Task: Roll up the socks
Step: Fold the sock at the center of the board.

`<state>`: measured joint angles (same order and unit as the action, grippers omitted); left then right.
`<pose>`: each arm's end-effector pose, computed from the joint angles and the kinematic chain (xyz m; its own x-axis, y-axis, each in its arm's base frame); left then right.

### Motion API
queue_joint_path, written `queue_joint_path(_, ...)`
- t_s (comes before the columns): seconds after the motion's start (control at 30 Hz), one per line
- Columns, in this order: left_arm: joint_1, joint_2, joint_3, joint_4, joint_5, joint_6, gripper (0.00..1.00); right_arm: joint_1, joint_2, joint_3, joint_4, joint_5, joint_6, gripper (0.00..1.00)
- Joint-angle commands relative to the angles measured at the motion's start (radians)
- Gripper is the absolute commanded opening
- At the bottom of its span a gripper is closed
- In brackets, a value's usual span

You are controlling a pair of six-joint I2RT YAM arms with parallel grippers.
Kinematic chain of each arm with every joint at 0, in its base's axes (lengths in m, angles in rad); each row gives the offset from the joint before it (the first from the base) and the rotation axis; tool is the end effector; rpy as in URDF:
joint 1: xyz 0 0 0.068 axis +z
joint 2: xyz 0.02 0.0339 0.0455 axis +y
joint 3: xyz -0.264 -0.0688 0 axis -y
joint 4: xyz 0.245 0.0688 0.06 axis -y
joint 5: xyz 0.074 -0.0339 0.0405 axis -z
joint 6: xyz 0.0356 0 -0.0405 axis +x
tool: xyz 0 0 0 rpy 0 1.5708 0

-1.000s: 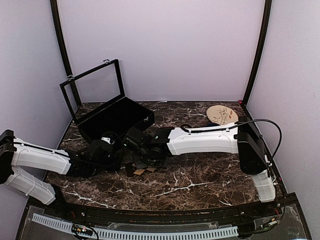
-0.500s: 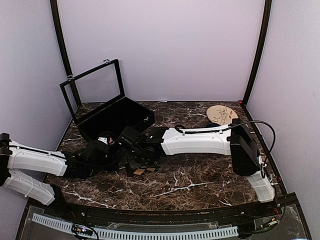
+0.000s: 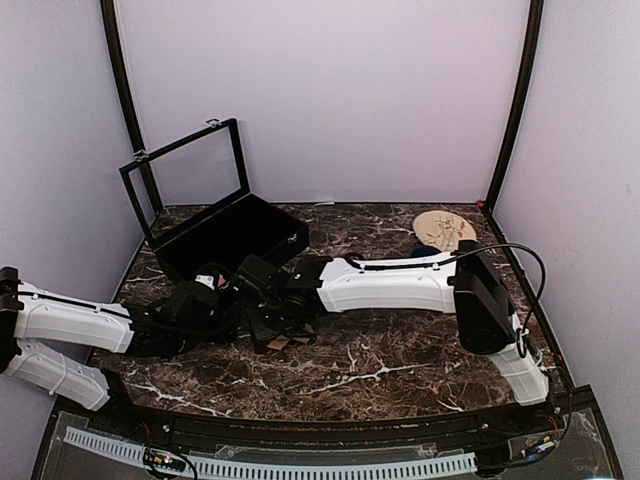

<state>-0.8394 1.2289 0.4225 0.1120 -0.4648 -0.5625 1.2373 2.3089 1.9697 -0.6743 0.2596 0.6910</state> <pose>0.1626 -0.1573 0.1592 -0.5937 -0.0522 -0.8030 0.1402 0.9759 -0.1672 0.1743 0.4751 0.1919 -0.7678 -0.3346 -0.5464 -0.4925 0.8537 0.1692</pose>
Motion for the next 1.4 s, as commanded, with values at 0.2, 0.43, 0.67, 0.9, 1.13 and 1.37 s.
queue_joint_path(0.2, 0.008, -0.031, -0.021, -0.026, -0.018, -0.01, 0.74, 0.017, 0.057, 0.055, 0.022, -0.035, -0.01, 0.0)
queue_joint_path(0.43, 0.008, -0.032, -0.019, -0.031, -0.018, -0.01, 0.74, 0.019, 0.069, 0.063, 0.028, -0.045, -0.013, 0.05)
queue_joint_path(0.67, 0.008, -0.025, -0.014, -0.035, -0.018, -0.01, 0.74, 0.021, 0.065, 0.057, 0.052, -0.064, -0.024, 0.22)
queue_joint_path(0.9, 0.008, -0.022, 0.0, -0.046, -0.02, -0.009, 0.74, 0.02, 0.033, 0.018, 0.082, -0.051, -0.03, 0.36)
queue_joint_path(1.13, 0.008, 0.004, 0.03, -0.053, -0.013, 0.004, 0.74, 0.021, -0.077, -0.106, 0.184, -0.02, -0.036, 0.36)
queue_joint_path(1.37, 0.008, 0.043, 0.059, 0.02, 0.065, 0.058, 0.75, 0.02, -0.215, -0.288, 0.277, 0.049, -0.034, 0.35)
